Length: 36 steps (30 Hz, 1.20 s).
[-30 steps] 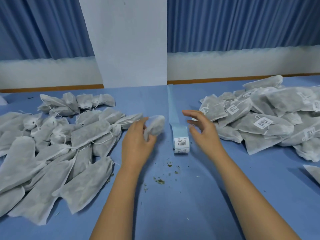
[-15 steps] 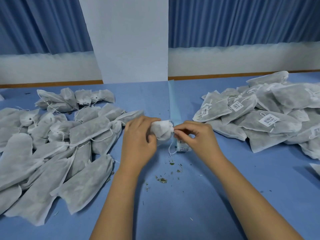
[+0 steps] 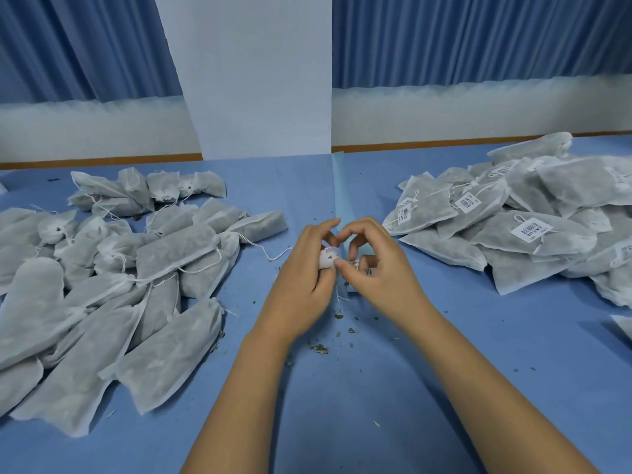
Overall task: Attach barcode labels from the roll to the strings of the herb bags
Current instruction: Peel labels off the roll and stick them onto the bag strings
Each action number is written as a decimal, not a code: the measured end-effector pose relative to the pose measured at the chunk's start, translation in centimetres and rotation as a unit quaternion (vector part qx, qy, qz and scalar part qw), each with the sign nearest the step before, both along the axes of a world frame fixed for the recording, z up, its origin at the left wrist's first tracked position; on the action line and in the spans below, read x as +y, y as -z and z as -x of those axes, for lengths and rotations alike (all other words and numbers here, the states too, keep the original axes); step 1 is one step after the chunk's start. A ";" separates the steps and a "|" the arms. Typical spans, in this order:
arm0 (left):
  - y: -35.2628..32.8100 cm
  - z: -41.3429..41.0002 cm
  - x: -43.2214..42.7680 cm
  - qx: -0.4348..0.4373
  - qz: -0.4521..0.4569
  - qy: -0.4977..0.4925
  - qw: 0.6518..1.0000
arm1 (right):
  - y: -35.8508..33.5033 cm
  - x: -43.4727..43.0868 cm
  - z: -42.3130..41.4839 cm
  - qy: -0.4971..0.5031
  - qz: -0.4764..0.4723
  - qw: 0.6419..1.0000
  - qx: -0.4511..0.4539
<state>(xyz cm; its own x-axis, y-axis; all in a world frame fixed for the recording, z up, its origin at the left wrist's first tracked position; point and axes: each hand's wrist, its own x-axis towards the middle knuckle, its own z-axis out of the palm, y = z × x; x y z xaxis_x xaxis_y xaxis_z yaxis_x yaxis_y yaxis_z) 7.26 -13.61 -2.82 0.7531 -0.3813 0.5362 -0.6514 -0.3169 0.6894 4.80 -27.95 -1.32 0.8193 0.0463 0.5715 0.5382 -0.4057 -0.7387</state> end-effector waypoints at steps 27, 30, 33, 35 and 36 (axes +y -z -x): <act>-1.3 0.1 1.9 0.032 0.065 -0.059 0.996 | -0.5 -2.3 0.0 0.183 0.102 0.963 -0.168; -2.1 0.5 1.8 0.068 0.181 0.007 0.981 | -0.7 -2.8 0.3 0.189 0.020 0.972 -0.140; -2.6 1.0 1.5 0.123 0.285 0.097 0.946 | -0.3 -1.4 0.5 0.159 0.028 0.981 -0.105; -2.7 1.1 1.5 0.152 0.328 0.112 0.926 | 0.0 -0.3 0.7 0.127 0.070 0.984 -0.107; -2.7 1.0 1.5 0.156 0.339 0.106 0.922 | 0.2 0.0 0.8 0.113 0.090 0.983 -0.114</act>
